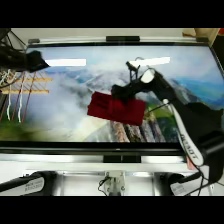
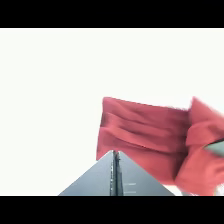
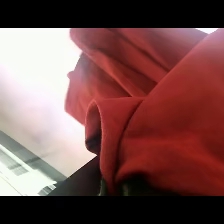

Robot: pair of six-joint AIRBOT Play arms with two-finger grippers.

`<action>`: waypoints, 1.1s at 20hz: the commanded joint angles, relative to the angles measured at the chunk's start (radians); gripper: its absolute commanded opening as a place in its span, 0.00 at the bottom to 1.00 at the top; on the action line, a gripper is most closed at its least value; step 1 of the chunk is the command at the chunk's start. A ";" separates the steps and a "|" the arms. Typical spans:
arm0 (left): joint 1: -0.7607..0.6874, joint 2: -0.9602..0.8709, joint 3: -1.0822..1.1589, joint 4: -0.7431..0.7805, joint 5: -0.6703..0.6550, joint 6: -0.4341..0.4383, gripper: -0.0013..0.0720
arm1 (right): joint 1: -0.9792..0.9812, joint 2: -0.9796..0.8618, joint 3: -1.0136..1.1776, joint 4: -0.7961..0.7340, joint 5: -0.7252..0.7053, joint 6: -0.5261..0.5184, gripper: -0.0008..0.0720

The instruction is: Fold the shirts.

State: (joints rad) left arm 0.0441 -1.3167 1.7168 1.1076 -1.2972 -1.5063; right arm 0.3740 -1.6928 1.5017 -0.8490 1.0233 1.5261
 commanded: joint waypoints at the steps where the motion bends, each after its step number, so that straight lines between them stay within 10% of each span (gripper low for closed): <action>1: 0.098 0.131 0.001 0.038 -0.027 -0.006 0.06 | 0.081 -0.141 0.000 0.236 -0.137 -0.082 0.16; 2: 0.098 0.142 0.001 0.038 -0.033 -0.006 0.06 | 0.089 -0.158 0.000 0.285 -0.145 -0.106 0.43; 3: 0.097 0.144 0.000 0.038 -0.046 -0.006 0.06 | 0.090 -0.166 0.000 0.334 -0.146 -0.139 0.91; 8: 0.096 0.143 -0.119 0.037 -0.058 0.021 0.06 | -0.045 -0.063 0.001 0.259 -0.046 -0.186 0.93; 14: 0.092 0.142 -0.247 0.036 -0.008 0.040 0.06 | -0.290 0.060 -0.016 -0.525 0.370 0.090 0.85; 22: 0.074 0.142 -0.261 0.019 0.032 0.039 0.06 | -0.204 -0.074 -0.187 -0.140 0.118 -0.012 0.92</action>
State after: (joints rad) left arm 0.1211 -1.1755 1.4612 1.1316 -1.2755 -1.4681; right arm 0.1349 -1.7149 1.3415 -1.0790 1.2160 1.5394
